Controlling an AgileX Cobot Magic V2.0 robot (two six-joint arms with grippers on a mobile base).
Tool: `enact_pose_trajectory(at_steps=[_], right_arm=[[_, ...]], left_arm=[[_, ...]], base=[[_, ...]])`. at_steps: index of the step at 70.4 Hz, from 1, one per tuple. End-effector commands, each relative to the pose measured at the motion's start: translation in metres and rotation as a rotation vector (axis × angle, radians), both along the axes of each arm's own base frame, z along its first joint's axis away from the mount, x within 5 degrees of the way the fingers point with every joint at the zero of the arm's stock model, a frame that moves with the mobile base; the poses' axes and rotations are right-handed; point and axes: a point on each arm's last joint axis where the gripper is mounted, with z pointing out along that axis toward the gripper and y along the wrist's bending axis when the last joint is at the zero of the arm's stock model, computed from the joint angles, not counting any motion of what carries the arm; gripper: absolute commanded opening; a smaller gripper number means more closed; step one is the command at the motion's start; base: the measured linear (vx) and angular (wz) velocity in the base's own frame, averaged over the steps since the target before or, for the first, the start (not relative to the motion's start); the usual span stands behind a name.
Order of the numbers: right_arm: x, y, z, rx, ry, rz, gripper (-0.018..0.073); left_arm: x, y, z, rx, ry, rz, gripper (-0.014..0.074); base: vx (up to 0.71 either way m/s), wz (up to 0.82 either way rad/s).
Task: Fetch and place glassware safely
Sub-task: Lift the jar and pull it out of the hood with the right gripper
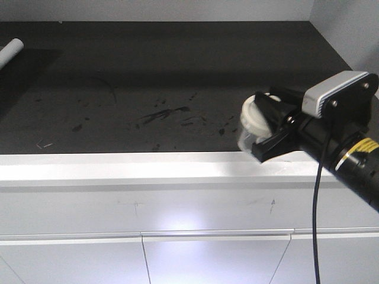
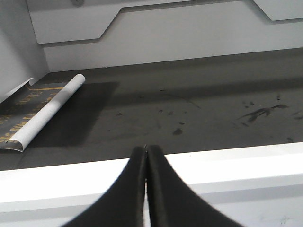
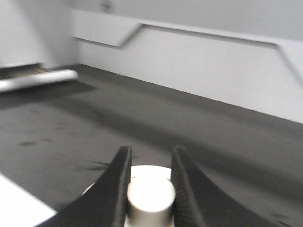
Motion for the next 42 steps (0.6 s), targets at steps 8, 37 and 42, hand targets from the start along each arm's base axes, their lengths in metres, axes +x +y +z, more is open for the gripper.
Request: enact_pose_trajectory(at_steps=[8, 37, 42], right_arm=[[-0.031, 0.031, 0.033, 0.146, -0.099, 0.185, -0.0003], [-0.081, 0.086, 0.035, 0.177, -0.07, 0.489, -0.0003], [-0.086, 0.09, 0.036, 0.178, -0.068, 0.515, -0.0003]], left_arm=[[0.0, -0.001, 0.014, -0.016, -0.085, -0.007, -0.0007], [0.0, -0.001, 0.014, -0.016, -0.085, -0.007, -0.0007], [0.0, -0.001, 0.014, -0.016, -0.085, -0.007, -0.0007]], base=[[0.0, 0.0], [0.0, 0.0], [0.0, 0.0]])
